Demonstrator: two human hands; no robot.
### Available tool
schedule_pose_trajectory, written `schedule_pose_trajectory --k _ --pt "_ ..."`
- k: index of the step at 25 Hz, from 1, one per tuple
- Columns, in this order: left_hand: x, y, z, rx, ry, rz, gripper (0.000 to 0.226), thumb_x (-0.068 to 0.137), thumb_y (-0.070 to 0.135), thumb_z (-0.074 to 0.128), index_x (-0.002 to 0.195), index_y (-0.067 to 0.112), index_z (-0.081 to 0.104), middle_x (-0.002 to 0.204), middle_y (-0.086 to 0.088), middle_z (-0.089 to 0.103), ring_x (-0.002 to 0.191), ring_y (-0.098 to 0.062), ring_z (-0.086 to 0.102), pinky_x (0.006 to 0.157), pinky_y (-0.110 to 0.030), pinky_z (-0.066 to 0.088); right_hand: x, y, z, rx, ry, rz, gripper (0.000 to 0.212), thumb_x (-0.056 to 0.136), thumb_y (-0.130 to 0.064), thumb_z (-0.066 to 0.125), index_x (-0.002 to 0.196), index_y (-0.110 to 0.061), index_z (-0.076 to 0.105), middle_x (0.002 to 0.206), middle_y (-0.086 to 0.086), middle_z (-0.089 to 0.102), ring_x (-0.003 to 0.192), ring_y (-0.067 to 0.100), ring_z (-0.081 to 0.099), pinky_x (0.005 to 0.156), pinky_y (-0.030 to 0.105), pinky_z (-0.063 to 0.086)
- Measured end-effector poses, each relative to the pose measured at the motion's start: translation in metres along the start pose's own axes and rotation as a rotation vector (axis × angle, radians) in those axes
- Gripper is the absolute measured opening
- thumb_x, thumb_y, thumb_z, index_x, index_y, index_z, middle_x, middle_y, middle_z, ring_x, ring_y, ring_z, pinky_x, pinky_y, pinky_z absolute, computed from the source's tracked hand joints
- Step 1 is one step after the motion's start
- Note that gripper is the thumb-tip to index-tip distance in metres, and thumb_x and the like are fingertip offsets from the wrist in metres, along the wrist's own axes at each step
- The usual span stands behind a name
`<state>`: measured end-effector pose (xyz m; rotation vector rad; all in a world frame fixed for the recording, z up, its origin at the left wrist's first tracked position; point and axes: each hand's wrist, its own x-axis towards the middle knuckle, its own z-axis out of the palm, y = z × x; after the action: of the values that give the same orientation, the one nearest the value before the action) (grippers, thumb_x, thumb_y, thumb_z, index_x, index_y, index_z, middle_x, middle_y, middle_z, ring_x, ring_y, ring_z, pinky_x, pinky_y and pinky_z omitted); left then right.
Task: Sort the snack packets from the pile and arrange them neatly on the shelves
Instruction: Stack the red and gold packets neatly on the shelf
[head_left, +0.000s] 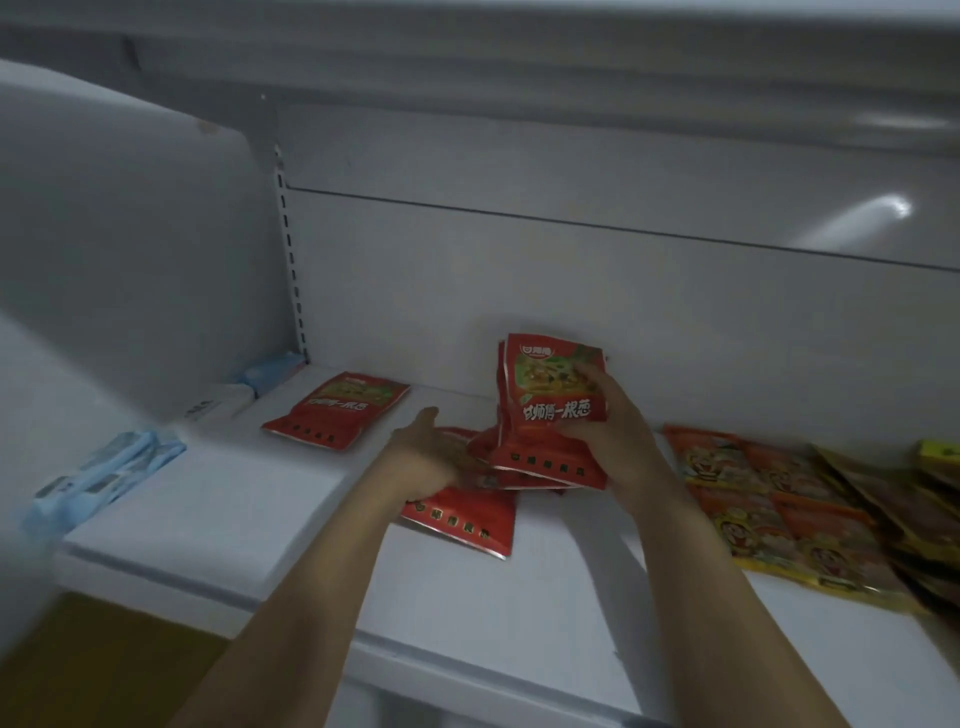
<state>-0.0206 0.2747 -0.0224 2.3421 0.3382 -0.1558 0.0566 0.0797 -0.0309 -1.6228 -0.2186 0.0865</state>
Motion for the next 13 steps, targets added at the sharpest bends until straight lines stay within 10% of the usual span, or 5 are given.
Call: schedule_pose_trajectory --k 8,13 --pt "0.014 0.066 0.021 -0.547 0.161 0.468 0.038 0.085 -0.001 0.067 0.112 0.026 0.066 0.103 0.007 0.071 0.080 0.003 0.068 0.072 -0.015 0.055 -0.052 -0.036 -0.070 0.123 0.073 -0.044 0.068 0.081 0.009 0.064 0.127 -0.041 0.058 0.121 0.009 0.066 0.099 0.033 0.070 0.083 0.056 0.056" --pt "-0.017 0.150 0.074 -0.715 -0.070 0.532 0.018 0.097 0.032 0.059 0.104 0.020 0.069 0.102 -0.002 0.075 0.090 -0.021 0.073 0.088 -0.043 0.057 -0.102 -0.058 -0.139 0.108 0.238 -0.131 0.065 0.082 0.010 0.064 0.131 -0.033 0.058 0.122 0.008 0.065 0.101 0.030 0.069 0.084 0.051 0.058"
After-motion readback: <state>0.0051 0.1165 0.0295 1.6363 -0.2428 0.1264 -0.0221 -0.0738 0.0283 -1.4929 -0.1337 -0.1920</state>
